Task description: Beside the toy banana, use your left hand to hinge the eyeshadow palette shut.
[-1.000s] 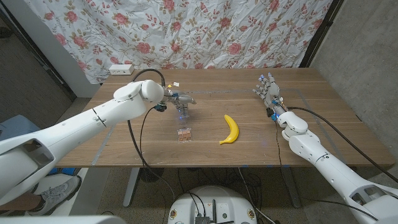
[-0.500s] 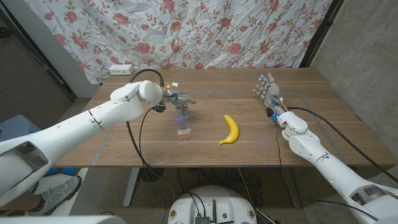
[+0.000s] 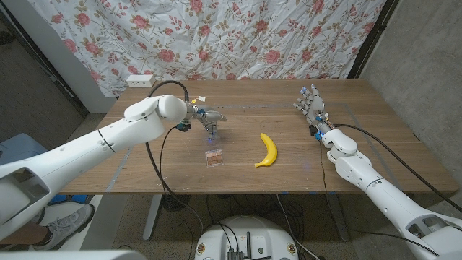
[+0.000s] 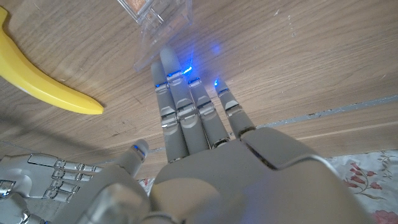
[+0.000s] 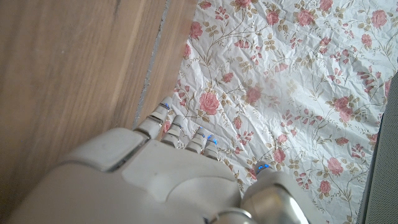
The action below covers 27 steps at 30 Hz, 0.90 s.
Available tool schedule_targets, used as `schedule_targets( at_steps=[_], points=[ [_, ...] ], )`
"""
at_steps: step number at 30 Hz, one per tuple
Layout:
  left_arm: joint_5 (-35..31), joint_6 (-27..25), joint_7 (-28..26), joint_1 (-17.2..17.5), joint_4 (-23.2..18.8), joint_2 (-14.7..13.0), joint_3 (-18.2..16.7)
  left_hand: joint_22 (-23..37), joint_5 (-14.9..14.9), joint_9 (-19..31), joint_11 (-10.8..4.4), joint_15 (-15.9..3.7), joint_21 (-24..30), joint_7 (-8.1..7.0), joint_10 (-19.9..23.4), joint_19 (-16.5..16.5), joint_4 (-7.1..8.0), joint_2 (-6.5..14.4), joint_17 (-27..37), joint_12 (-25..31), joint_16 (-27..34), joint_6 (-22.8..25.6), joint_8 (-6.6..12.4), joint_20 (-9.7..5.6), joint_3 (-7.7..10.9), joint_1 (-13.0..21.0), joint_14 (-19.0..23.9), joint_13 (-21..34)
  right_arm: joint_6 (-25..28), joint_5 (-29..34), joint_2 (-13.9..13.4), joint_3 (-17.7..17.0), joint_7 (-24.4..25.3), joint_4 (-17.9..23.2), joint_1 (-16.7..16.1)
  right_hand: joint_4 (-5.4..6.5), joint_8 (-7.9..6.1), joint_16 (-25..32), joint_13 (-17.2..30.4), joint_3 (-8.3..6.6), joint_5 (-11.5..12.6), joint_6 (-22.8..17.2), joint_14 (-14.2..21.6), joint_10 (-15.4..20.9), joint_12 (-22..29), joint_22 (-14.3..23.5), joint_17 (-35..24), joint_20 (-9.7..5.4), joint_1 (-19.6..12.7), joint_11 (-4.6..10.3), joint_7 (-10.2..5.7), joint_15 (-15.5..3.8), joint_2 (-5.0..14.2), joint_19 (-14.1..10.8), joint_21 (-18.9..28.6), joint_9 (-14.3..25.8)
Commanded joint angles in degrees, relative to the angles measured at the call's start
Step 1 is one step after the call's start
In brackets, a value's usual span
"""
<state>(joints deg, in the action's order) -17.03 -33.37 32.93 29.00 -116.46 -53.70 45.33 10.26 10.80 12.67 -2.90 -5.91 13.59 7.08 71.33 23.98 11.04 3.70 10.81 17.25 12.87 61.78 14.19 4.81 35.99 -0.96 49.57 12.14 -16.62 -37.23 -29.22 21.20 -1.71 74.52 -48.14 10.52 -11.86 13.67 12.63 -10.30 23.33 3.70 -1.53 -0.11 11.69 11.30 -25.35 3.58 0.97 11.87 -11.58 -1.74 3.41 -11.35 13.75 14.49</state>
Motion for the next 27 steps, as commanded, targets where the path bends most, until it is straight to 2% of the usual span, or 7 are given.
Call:
schedule_targets(
  at_steps=[1, 9, 27],
  points=[
    [0.5, -0.5, -0.4, 1.8, -2.5, -1.7, -1.2, 0.2, 0.1, 0.2, -0.92, -0.24, -0.1, 1.30, 0.5, 0.3, -0.09, 7.4, 0.1, -0.1, -0.1, 1.4, 0.12, 0.07, 0.62, 0.5, -0.2, 0.1, 0.0, 0.0, 0.0, 0.0, 0.0, 0.0, 0.0, 0.47, -0.30, 0.2, 0.3, 0.05, 0.2, -0.1, -0.2, 0.1, 0.3, 0.1, -0.2, -0.04, 0.1, 0.48, -0.41, -7.91, 6.30, -0.3, 0.2, 0.1],
    [1.1, -0.4, -0.8, 2.9, -3.9, -2.6, -2.0, 0.2, 0.1, 0.0, -0.75, 0.44, -0.3, 1.10, -0.3, 0.2, -0.13, 7.5, 0.1, -0.7, -0.5, 1.4, -0.14, 0.18, 0.93, 0.6, -0.9, -0.1, 0.0, 0.0, 0.0, 0.0, 0.0, 0.0, 0.0, 0.47, -0.30, 0.2, 0.3, 0.05, 0.2, -0.1, -0.2, 0.1, 0.3, 0.1, -0.2, -0.07, 0.1, 0.49, -0.44, -7.95, 6.30, -0.4, 0.2, 0.1],
    [2.1, -0.3, -2.1, 5.4, -6.7, -4.3, -3.6, 0.2, 0.1, -0.2, -0.62, 0.47, -0.6, 0.91, -0.8, -0.1, -0.11, 7.5, 0.1, -1.3, -0.8, 1.1, -0.62, 0.17, 1.36, 0.6, -1.6, -0.2, 0.0, 0.0, 0.0, 0.0, 0.0, 0.0, 0.0, 0.47, -0.32, 0.2, 0.3, 0.05, 0.2, -0.1, -0.3, 0.1, 0.3, 0.1, -0.2, -0.06, 0.1, 0.49, -0.42, -7.99, 6.29, -0.4, 0.2, 0.1]
  ],
)
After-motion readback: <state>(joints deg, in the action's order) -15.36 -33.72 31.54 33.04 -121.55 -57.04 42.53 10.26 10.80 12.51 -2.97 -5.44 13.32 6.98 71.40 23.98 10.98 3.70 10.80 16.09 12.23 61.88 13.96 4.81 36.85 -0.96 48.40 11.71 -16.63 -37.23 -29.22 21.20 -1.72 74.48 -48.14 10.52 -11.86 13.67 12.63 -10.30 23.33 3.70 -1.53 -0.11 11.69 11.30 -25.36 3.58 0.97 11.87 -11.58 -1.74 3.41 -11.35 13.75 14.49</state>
